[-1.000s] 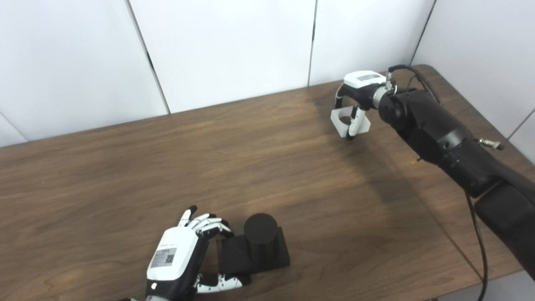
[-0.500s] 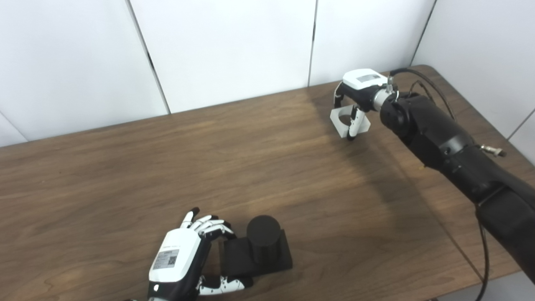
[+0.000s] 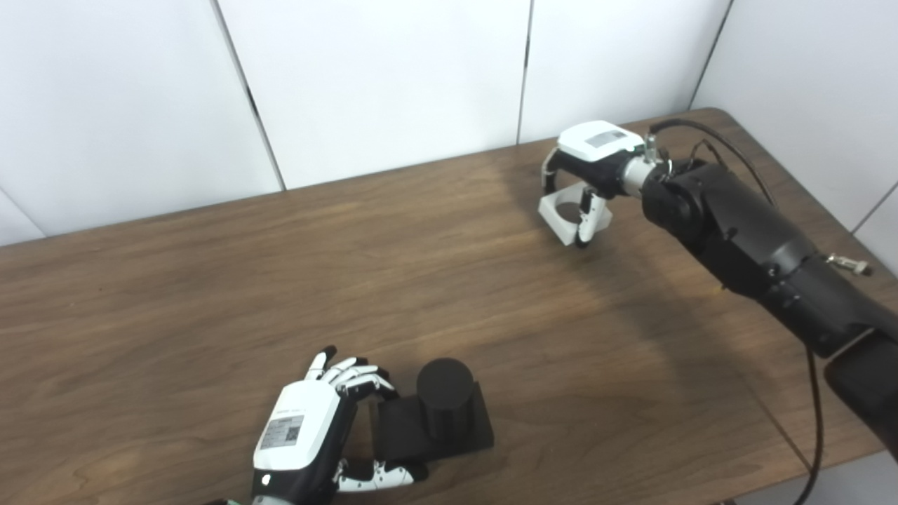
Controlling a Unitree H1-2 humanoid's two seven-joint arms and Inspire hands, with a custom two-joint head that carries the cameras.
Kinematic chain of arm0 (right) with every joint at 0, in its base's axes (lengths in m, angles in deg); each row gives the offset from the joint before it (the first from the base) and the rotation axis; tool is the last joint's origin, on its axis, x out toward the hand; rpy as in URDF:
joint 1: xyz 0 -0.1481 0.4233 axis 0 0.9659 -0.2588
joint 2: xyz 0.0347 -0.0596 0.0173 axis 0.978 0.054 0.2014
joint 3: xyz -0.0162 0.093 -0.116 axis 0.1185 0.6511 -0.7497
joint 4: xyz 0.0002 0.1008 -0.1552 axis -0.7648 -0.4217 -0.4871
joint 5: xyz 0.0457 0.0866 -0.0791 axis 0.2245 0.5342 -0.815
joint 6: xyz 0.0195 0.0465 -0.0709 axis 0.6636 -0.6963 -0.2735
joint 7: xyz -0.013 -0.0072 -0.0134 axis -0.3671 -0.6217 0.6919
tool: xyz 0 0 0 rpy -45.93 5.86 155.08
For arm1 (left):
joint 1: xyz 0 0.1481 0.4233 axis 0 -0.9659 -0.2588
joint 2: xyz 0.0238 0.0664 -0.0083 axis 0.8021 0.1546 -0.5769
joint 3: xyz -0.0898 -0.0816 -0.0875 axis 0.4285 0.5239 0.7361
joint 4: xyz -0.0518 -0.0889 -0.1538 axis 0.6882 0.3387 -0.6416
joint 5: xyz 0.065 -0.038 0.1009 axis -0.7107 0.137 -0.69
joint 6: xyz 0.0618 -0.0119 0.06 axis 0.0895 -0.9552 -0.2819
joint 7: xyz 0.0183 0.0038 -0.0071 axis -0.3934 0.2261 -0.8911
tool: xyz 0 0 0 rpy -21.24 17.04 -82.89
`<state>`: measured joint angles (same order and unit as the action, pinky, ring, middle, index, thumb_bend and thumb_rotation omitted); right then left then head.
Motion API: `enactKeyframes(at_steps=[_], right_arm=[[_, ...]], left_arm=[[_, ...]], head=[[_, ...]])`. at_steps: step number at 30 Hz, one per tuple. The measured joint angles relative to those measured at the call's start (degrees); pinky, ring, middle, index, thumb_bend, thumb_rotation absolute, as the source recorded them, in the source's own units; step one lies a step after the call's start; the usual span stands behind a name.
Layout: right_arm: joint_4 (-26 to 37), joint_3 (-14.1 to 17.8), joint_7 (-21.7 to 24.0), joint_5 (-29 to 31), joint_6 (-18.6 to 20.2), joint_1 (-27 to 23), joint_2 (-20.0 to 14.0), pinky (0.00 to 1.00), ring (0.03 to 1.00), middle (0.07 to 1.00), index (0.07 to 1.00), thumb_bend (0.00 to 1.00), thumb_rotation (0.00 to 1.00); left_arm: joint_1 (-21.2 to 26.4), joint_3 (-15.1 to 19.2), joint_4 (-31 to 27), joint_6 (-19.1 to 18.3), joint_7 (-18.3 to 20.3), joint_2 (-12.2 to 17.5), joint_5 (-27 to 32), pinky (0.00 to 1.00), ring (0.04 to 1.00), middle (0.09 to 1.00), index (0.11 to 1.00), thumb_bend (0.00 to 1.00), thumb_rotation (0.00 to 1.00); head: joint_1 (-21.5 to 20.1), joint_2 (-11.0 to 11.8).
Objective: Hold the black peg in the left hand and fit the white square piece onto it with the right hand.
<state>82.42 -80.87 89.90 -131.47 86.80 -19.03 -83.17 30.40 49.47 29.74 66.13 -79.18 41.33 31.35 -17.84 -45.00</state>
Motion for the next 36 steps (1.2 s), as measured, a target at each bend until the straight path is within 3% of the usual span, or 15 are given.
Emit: enactKeyframes(at_steps=[7, 12, 23, 27, 36], right_arm=[[15.62, 1.24, 9.51, 0.26, 0.25, -0.44, -0.28, 0.92, 0.884, 0.774, 0.485, 0.52, 0.13], [23.29, 2.18, 16.95, 1.33, 0.62, -2.08, 0.23, 0.95, 0.902, 0.777, 0.485, 0.52, 0.13], [38.52, 4.22, 32.31, 11.59, 10.88, -9.21, 3.82, 0.93, 0.901, 0.764, 0.484, 0.52, 0.13], [41.83, 4.15, 35.23, 14.15, 15.48, -11.32, 4.19, 0.91, 0.893, 0.76, 0.484, 0.52, 0.13], [45.18, 5.55, 35.94, 17.89, 15.96, -12.42, 8.21, 0.86, 0.862, 0.74, 0.482, 0.52, 0.13]], left_arm=[[0.29, -0.3, 0.35, -0.01, 0.08, -0.63, -0.52, 1.0, 0.867, 0.776, 0.488, 0.51, 0.06], [0.47, -0.53, 0.77, -0.09, 0.17, -1.49, -0.85, 1.0, 0.867, 0.773, 0.487, 0.51, 0.05], [1.29, -1.28, 1.61, -0.35, 0.63, -3.18, -2.62, 1.0, 0.877, 0.78, 0.487, 0.51, 0.06], [1.43, -1.34, 1.64, -0.61, 0.96, -3.5, -2.85, 1.0, 0.883, 0.786, 0.488, 0.51, 0.06], [2.41, -1.48, 1.62, -1.46, 2.75, -4.01, -3.11, 1.0, 0.892, 0.787, 0.488, 0.51, 0.06]], head=[[1.49, -0.7], [3.34, -1.58], [6.24, -4.39], [6.42, -5.36], [5.98, -7.12]])
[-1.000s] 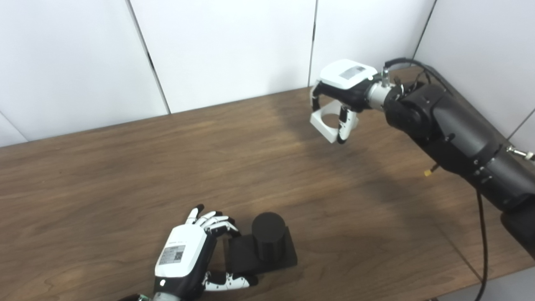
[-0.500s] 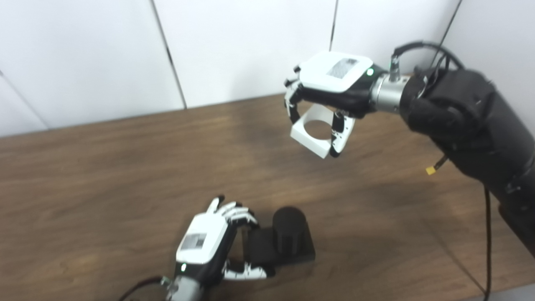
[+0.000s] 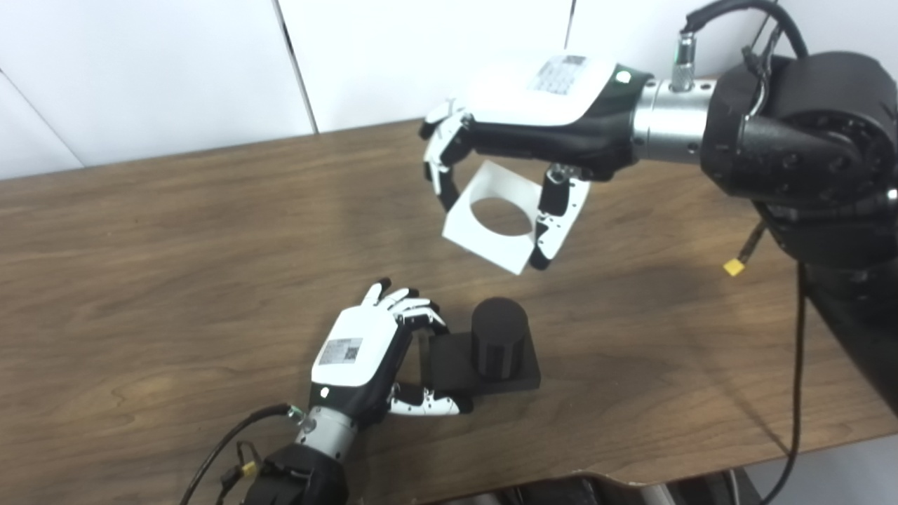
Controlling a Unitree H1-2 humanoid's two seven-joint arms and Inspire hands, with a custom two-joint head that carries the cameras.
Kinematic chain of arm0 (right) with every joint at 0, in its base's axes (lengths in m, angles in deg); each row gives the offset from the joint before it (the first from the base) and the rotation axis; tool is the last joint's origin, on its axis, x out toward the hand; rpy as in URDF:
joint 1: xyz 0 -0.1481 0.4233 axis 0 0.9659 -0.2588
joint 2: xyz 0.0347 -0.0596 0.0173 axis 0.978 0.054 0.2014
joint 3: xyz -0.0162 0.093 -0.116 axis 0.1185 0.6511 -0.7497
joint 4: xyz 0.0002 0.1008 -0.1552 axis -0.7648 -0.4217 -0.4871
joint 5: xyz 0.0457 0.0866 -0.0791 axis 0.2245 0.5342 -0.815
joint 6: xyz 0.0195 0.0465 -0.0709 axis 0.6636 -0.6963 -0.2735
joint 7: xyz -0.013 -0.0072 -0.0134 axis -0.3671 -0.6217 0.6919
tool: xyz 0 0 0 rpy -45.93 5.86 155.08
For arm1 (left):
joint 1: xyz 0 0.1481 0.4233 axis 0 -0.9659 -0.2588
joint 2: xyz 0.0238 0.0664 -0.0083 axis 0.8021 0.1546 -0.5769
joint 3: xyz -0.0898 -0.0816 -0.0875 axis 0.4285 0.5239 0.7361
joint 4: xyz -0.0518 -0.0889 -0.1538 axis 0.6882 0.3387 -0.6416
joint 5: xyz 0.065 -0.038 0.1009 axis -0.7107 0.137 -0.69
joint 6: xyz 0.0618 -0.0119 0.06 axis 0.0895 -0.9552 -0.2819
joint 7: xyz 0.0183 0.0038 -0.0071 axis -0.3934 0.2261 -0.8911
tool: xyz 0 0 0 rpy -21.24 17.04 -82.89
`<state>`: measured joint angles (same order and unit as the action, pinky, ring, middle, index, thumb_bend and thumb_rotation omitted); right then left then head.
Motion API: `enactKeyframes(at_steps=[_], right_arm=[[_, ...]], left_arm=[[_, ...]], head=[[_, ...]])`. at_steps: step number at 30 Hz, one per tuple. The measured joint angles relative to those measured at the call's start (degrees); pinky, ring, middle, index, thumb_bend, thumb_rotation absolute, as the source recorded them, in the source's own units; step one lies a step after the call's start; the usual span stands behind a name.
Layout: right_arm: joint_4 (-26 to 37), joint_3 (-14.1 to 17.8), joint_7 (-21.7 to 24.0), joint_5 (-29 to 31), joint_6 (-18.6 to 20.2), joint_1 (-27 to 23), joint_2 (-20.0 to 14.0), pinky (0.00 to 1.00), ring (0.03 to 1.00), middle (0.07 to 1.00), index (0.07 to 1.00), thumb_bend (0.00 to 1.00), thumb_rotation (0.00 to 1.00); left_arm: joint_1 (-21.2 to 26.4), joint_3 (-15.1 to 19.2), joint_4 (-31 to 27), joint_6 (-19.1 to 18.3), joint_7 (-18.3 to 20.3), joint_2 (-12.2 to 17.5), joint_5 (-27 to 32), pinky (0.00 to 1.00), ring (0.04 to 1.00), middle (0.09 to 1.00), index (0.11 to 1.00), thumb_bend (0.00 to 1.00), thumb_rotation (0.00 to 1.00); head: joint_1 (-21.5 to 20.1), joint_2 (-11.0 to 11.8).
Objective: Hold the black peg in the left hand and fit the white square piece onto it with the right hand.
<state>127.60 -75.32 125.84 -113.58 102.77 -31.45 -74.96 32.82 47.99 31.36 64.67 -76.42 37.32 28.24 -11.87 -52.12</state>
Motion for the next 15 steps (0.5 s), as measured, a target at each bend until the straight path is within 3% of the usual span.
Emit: enactKeyframes(at_steps=[15], right_arm=[[0.41, -3.61, 0.02, 1.72, 0.0, 0.98, -0.05, 0.9, 0.863, 0.745, 0.482, 0.52, 0.13]], left_arm=[[0.1, 0.06, -0.07, -0.59, 0.29, -0.04, 0.08, 1.0, 0.883, 0.782, 0.487, 0.51, 0.06]], head=[[-0.7, -1.93]])
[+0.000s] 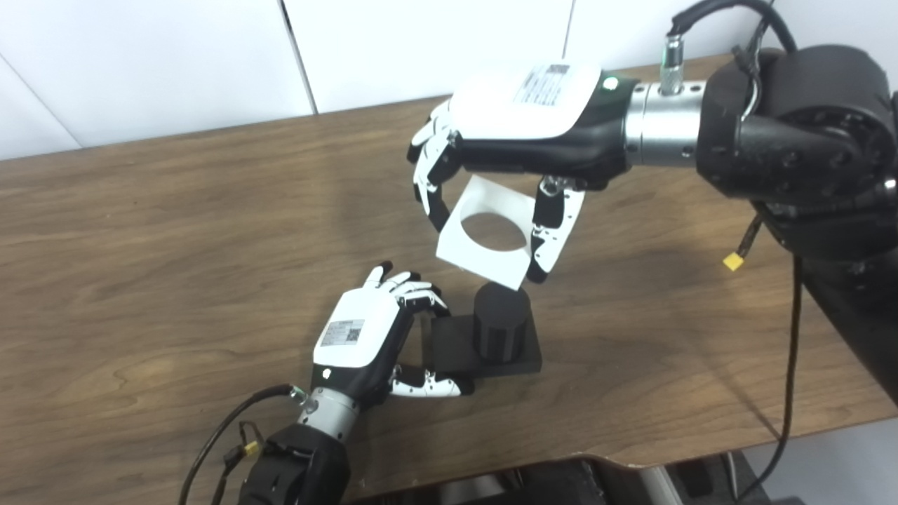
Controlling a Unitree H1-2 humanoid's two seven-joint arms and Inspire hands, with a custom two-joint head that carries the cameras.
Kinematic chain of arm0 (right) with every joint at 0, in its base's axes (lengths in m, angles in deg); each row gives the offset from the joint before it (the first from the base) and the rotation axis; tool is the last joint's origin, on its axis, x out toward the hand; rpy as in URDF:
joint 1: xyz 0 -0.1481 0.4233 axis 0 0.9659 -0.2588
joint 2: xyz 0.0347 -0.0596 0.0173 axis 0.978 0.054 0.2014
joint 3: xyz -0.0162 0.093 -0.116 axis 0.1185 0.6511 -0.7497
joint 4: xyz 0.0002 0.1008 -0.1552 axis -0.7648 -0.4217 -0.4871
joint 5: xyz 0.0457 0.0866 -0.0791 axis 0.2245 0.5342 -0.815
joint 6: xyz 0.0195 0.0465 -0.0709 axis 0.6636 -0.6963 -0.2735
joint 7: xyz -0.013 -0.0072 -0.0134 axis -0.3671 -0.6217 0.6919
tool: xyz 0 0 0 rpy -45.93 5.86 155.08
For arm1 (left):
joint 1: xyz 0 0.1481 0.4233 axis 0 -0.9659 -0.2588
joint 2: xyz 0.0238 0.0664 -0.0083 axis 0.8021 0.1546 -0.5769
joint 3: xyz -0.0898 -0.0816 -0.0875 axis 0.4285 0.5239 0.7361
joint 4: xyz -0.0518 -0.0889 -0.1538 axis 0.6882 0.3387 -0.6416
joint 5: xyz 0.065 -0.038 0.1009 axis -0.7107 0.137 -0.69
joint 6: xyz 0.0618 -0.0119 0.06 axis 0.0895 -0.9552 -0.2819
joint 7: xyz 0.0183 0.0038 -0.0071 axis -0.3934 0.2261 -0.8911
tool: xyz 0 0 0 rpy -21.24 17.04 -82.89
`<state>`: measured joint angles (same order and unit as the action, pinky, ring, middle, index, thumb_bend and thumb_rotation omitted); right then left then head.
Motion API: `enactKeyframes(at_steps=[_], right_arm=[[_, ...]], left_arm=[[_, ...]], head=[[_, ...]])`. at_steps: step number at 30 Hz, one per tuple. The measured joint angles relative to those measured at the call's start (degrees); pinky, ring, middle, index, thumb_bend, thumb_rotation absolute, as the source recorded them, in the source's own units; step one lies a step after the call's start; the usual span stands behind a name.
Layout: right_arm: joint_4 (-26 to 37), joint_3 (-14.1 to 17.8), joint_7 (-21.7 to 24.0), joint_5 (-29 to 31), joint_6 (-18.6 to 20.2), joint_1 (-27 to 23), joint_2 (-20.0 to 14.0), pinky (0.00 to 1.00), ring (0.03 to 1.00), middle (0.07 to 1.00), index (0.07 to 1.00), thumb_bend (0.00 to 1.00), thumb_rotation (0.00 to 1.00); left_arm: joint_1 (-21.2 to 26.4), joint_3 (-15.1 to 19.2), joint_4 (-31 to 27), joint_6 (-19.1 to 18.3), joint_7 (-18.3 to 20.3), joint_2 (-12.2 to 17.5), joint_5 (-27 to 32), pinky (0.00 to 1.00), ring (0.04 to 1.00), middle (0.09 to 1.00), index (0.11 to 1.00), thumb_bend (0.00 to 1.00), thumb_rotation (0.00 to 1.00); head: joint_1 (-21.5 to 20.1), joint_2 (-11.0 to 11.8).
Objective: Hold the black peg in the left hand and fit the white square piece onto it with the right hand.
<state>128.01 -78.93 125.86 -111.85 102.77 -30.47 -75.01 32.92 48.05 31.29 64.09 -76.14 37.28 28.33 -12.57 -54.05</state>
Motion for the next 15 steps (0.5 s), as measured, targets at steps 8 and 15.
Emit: enactKeyframes(at_steps=[8, 15], right_arm=[[0.04, -6.65, 0.01, -2.32, 0.0, 0.22, -0.94, 0.9, 0.868, 0.749, 0.482, 0.52, 0.13], [0.06, -10.52, -0.04, -5.94, -0.03, 2.66, -0.95, 0.91, 0.871, 0.747, 0.481, 0.52, 0.13]], left_arm=[[0.18, 0.0, -0.46, -0.37, 1.25, 0.0, -0.02, 1.0, 0.889, 0.788, 0.487, 0.51, 0.06], [0.34, 0.0, -0.52, -0.4, 1.58, -0.05, -0.11, 1.0, 0.887, 0.786, 0.487, 0.51, 0.06]], head=[[0.0, -0.35], [0.0, -0.35]])
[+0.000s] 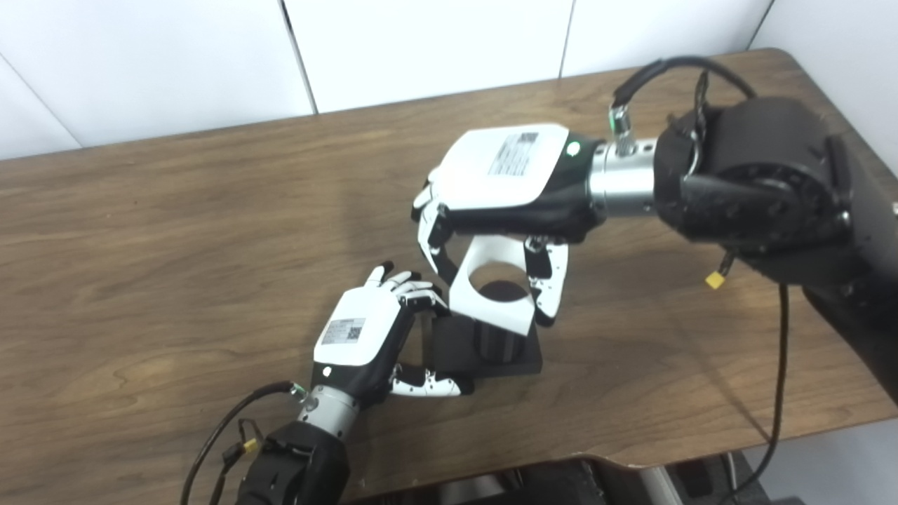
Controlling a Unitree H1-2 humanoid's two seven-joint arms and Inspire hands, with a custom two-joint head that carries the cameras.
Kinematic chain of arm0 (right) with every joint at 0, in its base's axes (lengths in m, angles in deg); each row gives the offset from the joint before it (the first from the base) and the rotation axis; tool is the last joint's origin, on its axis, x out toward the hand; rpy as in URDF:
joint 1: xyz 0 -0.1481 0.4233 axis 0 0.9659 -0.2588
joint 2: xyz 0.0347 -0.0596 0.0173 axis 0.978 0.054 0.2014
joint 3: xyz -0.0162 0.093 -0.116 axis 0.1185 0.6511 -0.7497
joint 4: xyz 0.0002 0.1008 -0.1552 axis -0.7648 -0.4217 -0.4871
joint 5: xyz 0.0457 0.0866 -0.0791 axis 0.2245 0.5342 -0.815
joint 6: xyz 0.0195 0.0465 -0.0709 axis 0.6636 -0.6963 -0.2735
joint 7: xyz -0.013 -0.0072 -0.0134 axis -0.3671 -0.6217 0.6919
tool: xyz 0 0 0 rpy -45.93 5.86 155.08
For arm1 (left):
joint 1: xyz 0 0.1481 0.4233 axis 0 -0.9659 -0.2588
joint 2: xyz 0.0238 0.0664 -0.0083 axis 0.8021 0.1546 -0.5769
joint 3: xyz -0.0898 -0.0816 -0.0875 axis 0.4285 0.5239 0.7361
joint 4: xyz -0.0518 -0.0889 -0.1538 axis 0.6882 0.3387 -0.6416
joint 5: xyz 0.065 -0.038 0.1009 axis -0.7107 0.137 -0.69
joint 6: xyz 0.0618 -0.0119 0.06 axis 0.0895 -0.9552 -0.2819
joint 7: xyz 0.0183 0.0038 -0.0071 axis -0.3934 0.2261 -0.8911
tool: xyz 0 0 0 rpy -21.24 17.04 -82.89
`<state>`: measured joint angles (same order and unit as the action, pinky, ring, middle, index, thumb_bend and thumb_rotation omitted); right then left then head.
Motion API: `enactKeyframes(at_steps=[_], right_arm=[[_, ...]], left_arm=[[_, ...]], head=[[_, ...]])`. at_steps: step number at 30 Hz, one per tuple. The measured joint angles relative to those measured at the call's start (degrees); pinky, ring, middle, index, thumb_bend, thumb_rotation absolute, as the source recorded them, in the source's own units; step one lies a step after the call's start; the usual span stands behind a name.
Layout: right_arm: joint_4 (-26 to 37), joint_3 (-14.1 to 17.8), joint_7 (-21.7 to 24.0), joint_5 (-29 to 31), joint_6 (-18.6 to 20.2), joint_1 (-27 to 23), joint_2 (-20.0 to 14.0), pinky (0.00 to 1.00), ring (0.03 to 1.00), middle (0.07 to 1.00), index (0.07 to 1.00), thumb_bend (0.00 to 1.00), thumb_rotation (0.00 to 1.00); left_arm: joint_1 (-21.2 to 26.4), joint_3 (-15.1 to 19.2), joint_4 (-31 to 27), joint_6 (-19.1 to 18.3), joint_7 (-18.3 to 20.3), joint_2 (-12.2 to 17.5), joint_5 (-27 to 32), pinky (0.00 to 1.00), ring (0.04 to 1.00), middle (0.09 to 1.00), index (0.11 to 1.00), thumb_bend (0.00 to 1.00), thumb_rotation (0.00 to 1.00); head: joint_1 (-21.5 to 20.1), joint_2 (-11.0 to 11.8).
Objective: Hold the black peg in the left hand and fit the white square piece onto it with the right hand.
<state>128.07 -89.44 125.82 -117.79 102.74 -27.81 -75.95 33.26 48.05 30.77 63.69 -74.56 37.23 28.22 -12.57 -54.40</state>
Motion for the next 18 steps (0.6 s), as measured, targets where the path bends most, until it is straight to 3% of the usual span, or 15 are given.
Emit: enactKeyframes(at_steps=[18], right_arm=[[-0.02, -1.23, -0.04, -3.24, -0.04, 3.32, 0.29, 0.93, 0.9, 0.765, 0.483, 0.52, 0.13]], left_arm=[[0.0, 0.02, -0.73, -0.19, 0.88, -0.12, -1.07, 1.0, 0.889, 0.786, 0.487, 0.51, 0.06]], head=[[0.18, -0.26]])
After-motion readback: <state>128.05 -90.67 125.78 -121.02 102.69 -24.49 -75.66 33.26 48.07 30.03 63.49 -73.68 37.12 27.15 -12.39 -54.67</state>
